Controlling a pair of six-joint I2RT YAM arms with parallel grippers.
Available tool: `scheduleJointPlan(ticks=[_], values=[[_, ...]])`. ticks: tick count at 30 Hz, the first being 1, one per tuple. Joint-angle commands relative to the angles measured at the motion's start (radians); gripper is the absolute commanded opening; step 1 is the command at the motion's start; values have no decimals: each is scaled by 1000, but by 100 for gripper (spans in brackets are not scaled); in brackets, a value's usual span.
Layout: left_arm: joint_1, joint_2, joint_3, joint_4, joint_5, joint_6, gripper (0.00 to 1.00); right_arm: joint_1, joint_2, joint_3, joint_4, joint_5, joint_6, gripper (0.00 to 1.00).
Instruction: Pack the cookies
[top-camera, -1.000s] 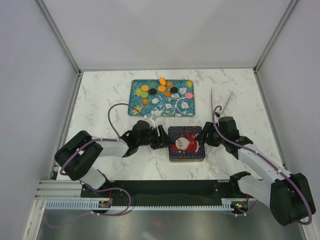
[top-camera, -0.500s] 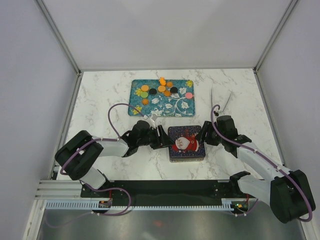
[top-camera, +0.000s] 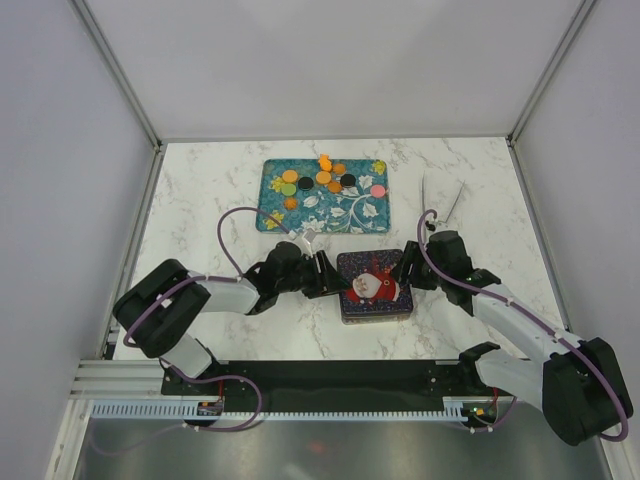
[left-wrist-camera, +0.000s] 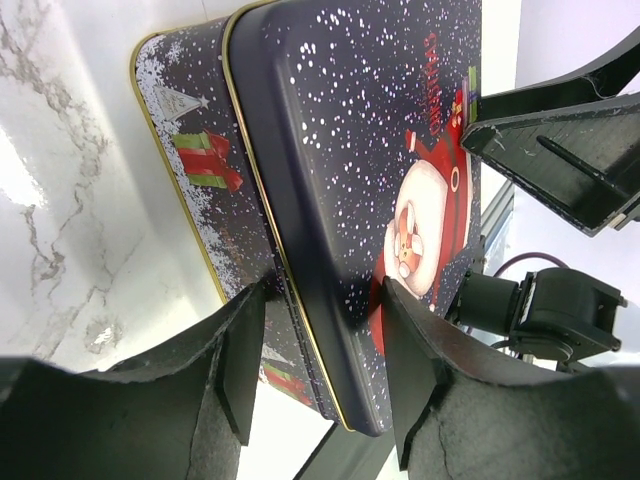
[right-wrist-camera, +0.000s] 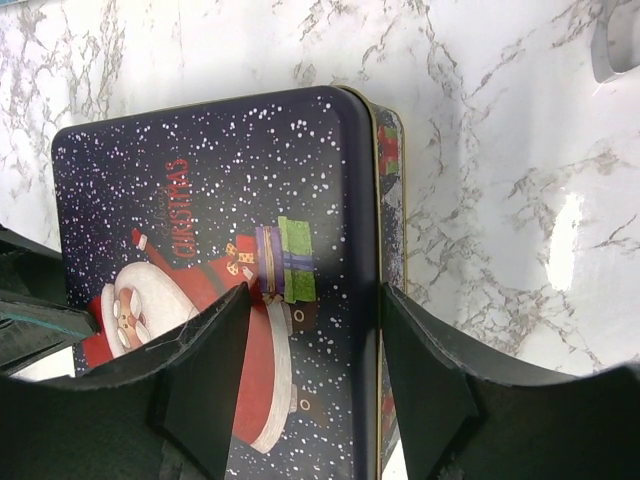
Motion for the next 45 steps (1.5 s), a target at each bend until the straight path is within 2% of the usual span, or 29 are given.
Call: scheduleJointPlan(ticks=[1, 4, 11, 17, 24, 38, 45], values=[[-38, 39, 0, 9, -21, -9, 51, 40, 21, 14, -8, -30, -6, 63], [-40, 47, -12, 11, -26, -15, 46, 63, 15, 14, -9, -11, 2, 65], [-41, 42, -3, -17, -30, 3, 44, 97, 6, 23, -15, 17, 7, 67], [-41, 15, 37, -80, -30, 46, 55, 97, 0, 49, -40, 17, -1, 71], [-38, -22, 75, -140, -46, 92, 62, 97, -26, 69, -72, 40, 1, 75], [-36, -31, 107, -181, -20, 127, 68, 95, -71, 83, -100, 77, 8, 76], [-36, -28, 110, -186, -13, 127, 67, 95, -69, 81, -101, 63, 4, 74]])
